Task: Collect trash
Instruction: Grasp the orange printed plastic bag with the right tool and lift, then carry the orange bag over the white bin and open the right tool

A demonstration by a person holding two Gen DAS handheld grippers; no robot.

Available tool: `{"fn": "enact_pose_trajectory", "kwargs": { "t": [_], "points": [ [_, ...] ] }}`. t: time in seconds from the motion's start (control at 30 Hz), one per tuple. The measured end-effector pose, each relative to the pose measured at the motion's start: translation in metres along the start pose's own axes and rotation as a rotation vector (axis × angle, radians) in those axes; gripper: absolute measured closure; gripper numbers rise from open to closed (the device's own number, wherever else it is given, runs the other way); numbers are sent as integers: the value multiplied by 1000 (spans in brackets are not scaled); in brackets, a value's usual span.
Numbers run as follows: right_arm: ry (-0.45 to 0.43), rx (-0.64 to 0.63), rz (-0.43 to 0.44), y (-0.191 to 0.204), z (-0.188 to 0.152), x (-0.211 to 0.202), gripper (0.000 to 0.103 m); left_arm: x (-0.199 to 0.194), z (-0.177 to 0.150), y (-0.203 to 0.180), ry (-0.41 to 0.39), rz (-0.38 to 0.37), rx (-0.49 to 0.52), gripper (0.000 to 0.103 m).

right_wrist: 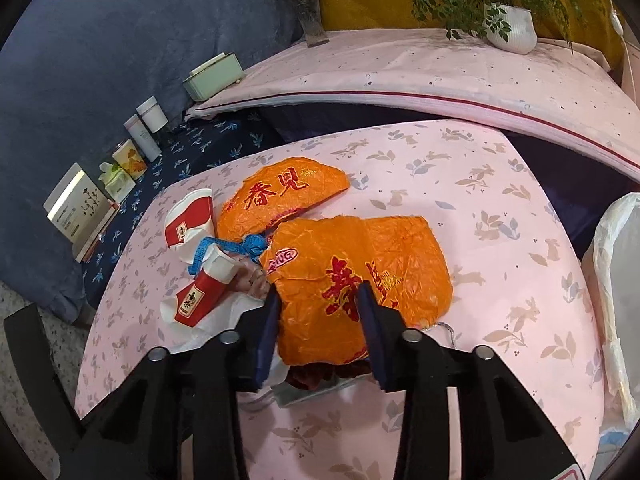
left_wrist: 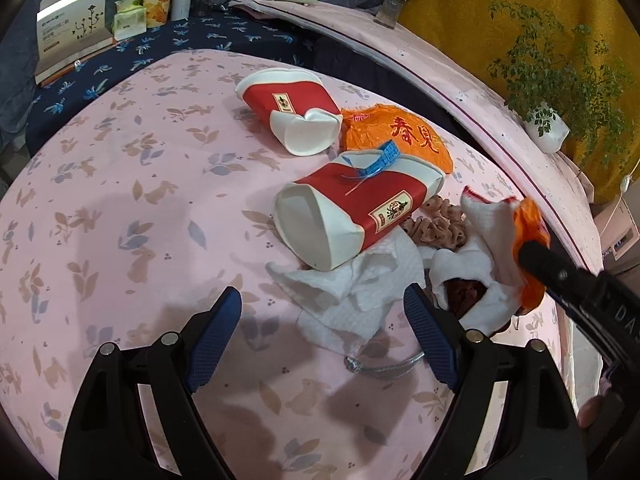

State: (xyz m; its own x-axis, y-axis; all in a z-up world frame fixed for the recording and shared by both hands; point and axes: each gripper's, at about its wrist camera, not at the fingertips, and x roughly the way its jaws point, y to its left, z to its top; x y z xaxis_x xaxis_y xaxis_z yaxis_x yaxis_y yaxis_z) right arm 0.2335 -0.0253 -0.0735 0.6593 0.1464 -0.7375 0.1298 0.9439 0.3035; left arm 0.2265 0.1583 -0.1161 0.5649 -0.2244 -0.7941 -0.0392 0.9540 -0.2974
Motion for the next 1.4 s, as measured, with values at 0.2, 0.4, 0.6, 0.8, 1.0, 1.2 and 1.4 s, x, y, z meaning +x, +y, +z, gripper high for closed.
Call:
{"fn": "enact_pose_trajectory", "kwargs": {
  "t": [0.2, 0.4, 0.6, 0.8, 1.0, 1.2, 1.4],
  "points": [
    [-27, 25, -15, -16, -4, -13, 87, 7, 0, -3, 10, -14, -4, 48],
    [-69, 35, -20, -26, -5, -34, 89, 8, -4, -12, 28, -24, 35, 94],
    [-110, 40, -20, -32, -5, -58, 89, -12, -7, -22, -4, -46, 59, 100],
    [-152, 58, -5, -40, -5, -82, 89, -44, -8, -37, -55, -78, 85, 100],
    [-197, 83, 1, -51, -4, -107, 89, -74, -6, -67, -104, -114, 131, 100],
    [-246, 117, -1, -70, -4, -136, 89, -101, -7, -106, -132, -200, 178, 100],
    [-290, 162, -17, -99, -8, -163, 89, -119, -14, -152, -150, -259, 249, 100]
  ]
}}
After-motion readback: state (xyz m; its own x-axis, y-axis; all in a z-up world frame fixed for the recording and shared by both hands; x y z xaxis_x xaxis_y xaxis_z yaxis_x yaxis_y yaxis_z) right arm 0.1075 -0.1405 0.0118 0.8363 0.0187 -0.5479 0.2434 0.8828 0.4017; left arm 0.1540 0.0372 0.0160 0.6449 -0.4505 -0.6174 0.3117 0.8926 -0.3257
